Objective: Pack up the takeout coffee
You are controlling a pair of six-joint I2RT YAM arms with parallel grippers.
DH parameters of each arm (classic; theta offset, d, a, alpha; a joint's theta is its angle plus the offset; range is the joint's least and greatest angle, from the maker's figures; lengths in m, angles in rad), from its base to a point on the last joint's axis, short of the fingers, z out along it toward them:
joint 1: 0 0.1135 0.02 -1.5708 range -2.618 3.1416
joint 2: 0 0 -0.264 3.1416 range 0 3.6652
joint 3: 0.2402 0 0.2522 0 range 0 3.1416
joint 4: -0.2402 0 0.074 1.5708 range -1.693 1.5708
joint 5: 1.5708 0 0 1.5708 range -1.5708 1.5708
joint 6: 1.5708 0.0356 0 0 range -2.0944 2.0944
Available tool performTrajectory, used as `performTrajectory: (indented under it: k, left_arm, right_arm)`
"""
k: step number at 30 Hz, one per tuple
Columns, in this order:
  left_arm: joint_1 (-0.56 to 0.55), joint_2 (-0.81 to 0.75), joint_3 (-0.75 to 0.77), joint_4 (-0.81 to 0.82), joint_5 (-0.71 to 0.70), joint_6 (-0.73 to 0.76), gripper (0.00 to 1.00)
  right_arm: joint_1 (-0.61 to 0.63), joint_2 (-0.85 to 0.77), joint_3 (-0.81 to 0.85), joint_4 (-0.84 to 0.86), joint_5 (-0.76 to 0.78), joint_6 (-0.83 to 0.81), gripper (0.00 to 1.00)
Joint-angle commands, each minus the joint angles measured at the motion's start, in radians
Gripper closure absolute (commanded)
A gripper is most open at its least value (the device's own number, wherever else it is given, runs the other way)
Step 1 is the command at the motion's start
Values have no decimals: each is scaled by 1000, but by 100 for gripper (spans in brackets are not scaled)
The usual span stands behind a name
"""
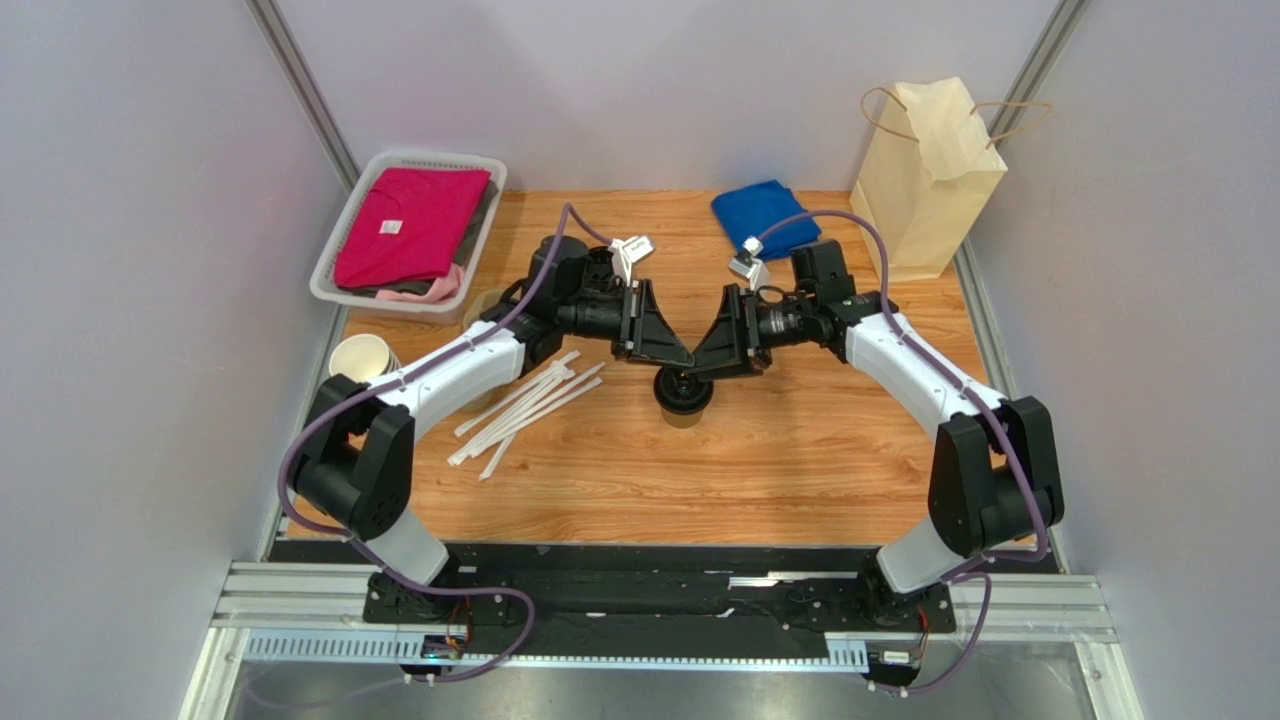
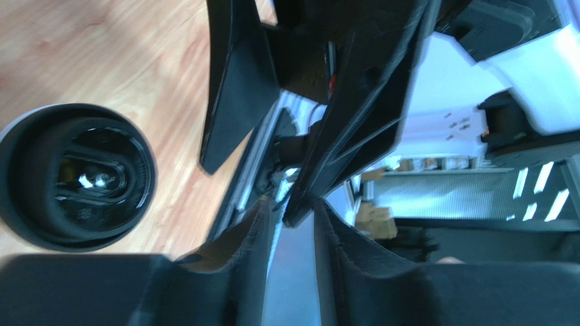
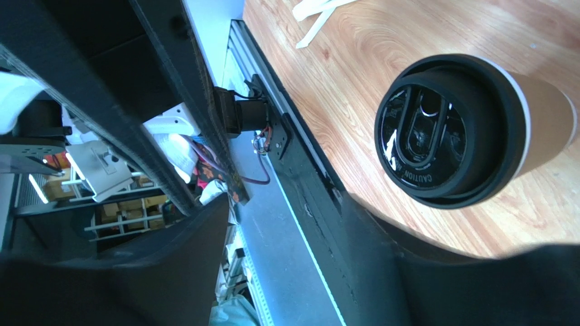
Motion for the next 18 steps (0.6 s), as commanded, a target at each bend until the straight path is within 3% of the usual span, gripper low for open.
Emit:
performTrajectory:
  k: [1, 9, 18]
  left_arm:
    - [-4, 25, -29, 202, 7, -121, 80]
    - [-4, 108, -14, 129, -22, -101, 99]
    - [-4, 180, 20, -29, -57, -3, 100]
  right_arm:
    - [-19, 16, -14, 111, -56, 106, 49]
    - [-22, 100, -1, 137, -48, 125, 76]
    - [-23, 186, -7, 139, -48, 105, 84]
